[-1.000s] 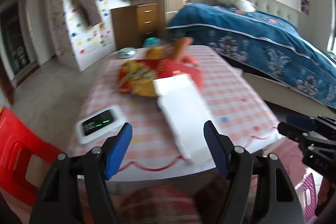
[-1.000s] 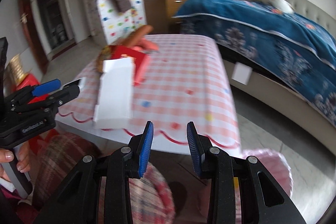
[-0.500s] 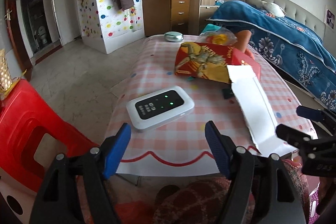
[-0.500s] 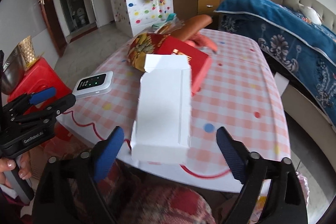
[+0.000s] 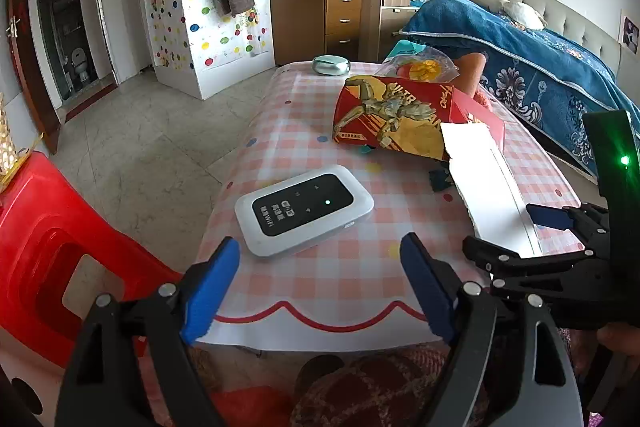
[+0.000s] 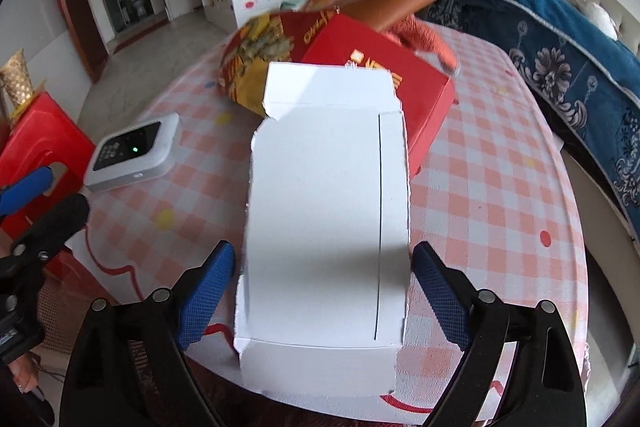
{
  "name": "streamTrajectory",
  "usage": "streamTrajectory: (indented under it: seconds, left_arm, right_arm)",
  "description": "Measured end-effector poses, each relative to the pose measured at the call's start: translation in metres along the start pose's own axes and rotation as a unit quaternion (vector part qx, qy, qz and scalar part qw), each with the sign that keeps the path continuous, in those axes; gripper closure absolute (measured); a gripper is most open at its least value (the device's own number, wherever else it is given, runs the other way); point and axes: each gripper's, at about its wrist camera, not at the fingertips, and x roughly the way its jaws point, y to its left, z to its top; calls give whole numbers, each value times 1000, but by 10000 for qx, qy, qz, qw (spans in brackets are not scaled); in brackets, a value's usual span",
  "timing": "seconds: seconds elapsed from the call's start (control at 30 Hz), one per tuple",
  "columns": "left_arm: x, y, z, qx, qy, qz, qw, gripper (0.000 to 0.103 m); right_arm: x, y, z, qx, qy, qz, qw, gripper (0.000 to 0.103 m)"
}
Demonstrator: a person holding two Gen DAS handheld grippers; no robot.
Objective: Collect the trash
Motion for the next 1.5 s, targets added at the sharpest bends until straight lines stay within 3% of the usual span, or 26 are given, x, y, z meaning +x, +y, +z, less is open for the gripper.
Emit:
streamTrajectory:
  seconds: [0.03,0.1,0.4,0.6,0.9,1.23,1.33,1.5]
  left_arm:
    - [0,-1,0,11,3,-2,10000,23]
    - [-1,-4,0,51,-4,0,10000,23]
    - [0,-27,6,243,14,-58,9997,23]
    - [4,-42,15,352,-27,-90,9993,23]
    - [17,-42,25,264,3,-100,9996,23]
    - [31,-48,35,258,18,-149,9996,23]
    - [33,-48,34,269,55,-171,9995,23]
    - [31,-46,28,218,95,-267,9994,23]
  right_arm:
    - [-1,0,0,-8,0,1,10000,15]
    - [-3,0,-3,-21,-62,-21,10000,28]
    - [-41,-26,-14,50,-624,-280,9976,29]
    - [-27,-54,-5,0,-309,-1051,9940,29]
    - [-2,-85,14,-92,-37,-1458,9893,29]
    - [13,-84,25,-420,105,-1351,9899,28]
    - [4,-80,22,-421,-24,-1120,9928,29]
    - [-28,-69,5,-467,-386,-390,9974,29]
